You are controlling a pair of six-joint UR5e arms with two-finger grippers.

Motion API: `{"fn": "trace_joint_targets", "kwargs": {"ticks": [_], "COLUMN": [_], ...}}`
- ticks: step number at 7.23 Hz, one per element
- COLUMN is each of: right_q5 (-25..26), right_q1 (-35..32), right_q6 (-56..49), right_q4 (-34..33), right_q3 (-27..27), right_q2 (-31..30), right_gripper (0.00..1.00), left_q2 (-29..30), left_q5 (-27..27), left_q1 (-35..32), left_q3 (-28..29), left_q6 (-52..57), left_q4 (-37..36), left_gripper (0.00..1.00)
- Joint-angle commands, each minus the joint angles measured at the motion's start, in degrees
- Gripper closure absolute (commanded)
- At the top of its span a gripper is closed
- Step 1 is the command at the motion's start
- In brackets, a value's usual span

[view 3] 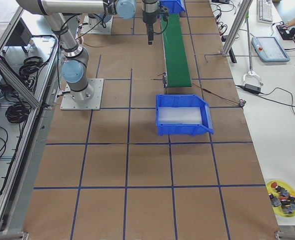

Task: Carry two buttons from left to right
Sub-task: 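Lower the left gripper and grasp the yellow-capped button in the bin, then lift the yellow button and carry it toward the conveyor belt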

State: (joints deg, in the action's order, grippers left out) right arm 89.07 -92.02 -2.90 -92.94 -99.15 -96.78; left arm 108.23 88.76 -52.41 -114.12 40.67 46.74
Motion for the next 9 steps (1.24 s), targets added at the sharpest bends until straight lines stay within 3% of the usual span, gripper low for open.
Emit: {"fn": "trace_joint_targets", "kwargs": {"ticks": [1,5,7,9], "right_q5": [0.0,-0.1,-0.1,-0.2], "right_q1": [0.0,0.0,0.0,0.0], "right_q6": [0.0,-0.1,-0.1,-0.1], "right_q4": [0.0,0.0,0.0,0.0], "right_q3": [0.0,-0.1,0.0,0.0], "right_q2": [0.0,0.1,0.1,0.1], "right_gripper": [0.00,0.00,0.00,0.00], "left_q2": [0.2,-0.2,-0.6,-3.3], "left_q5": [0.1,0.0,0.1,0.1], "left_q1": [0.0,0.0,-0.4,-0.5], "left_q3": [0.6,2.1,5.8,8.9], "left_q6": [-0.1,-0.5,-0.8,-0.9], "left_q4": [-0.9,-0.9,1.1,7.5], "left_gripper": [0.45,1.00,1.00,1.00]}}
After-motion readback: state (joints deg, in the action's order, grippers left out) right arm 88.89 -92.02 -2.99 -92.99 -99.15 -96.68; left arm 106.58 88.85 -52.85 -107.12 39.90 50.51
